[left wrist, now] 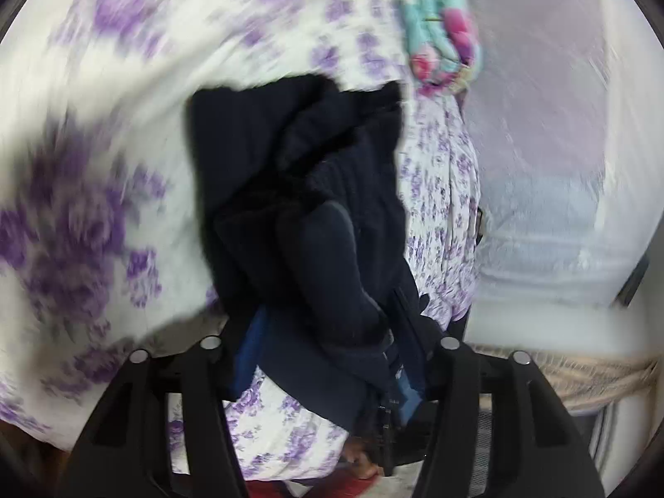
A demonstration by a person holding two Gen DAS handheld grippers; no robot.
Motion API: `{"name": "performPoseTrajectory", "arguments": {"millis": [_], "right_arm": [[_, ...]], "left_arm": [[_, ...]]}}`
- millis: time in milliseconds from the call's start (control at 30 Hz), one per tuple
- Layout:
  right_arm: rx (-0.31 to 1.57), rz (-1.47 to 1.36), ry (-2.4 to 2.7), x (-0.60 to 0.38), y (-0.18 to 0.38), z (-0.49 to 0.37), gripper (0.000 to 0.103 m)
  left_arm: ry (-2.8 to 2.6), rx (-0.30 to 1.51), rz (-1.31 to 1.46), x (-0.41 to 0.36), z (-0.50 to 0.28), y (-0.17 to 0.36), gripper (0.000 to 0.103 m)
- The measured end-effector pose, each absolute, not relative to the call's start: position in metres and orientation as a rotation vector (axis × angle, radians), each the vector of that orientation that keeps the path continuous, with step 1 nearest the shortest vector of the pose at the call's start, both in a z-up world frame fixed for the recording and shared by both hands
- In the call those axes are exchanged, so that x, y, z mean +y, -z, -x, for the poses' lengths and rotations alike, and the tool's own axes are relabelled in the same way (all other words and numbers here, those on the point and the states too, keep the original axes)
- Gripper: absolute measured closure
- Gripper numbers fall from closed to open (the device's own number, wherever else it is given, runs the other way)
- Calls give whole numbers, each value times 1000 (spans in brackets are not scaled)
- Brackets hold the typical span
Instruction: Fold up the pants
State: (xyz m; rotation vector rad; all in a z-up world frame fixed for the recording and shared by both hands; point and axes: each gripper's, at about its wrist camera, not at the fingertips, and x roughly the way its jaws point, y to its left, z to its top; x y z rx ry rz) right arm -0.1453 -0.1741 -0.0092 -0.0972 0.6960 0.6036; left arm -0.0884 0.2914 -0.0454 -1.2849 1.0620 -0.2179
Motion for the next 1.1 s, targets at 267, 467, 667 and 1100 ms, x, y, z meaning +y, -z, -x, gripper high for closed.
{"name": "performPoseTrajectory", "arguments": {"millis": [267, 467, 667, 1100], "right_arm": [[628, 104, -594, -186, -34, 159, 95], [548, 134, -531, -172, -41, 166, 95], [765, 221, -601, -154, 25, 178, 94], [811, 112, -669, -167, 28, 167, 94]], "left_arm": [[365, 935, 1123, 279, 56, -13, 70], [478, 677, 925, 274, 34, -58, 71], [286, 869, 1069, 335, 70, 75, 87], [214, 836, 981, 303, 17, -29, 23]]}}
